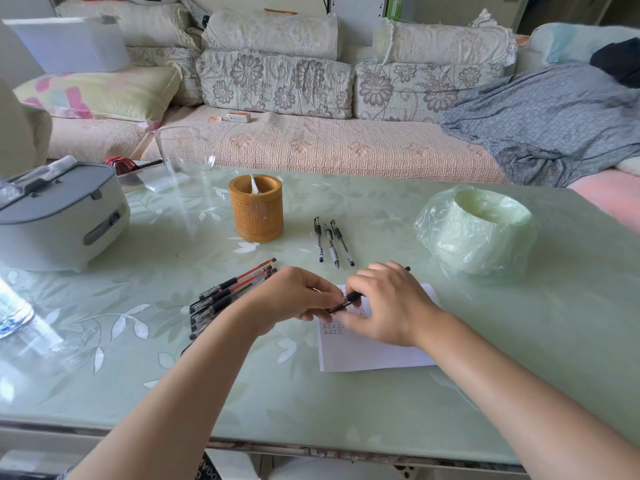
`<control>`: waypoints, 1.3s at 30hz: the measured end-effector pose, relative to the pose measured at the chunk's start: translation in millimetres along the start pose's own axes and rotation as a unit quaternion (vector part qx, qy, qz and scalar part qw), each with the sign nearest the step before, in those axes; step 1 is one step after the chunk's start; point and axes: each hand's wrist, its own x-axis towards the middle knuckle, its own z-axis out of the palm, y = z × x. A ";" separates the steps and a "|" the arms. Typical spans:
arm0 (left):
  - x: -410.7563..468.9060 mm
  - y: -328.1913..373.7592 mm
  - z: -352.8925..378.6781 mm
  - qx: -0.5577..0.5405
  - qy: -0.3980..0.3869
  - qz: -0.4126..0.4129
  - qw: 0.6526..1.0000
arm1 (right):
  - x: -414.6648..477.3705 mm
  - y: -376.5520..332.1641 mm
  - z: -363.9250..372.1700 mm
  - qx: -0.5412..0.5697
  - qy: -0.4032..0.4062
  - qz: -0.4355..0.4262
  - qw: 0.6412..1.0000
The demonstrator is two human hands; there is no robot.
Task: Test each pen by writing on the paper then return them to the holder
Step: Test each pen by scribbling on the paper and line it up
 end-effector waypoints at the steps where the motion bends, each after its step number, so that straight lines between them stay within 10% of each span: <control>1: 0.8 -1.3 1.8 0.007 -0.001 -0.005 1.000 | 0.1 -1.5 2.6 -0.026 0.000 0.003 1.000; 16: -3.7 -4.7 12.1 -0.021 -0.041 -0.006 0.999 | -6.4 -13.6 15.8 -0.023 0.051 0.014 0.998; 24: 12.0 -2.6 -5.3 -0.004 0.158 0.036 0.987 | 4.6 -2.7 16.2 0.160 0.005 0.047 0.986; 39: 15.8 -34.6 -50.6 0.416 0.209 -0.034 0.884 | 24.3 19.7 26.5 0.148 0.089 0.243 0.954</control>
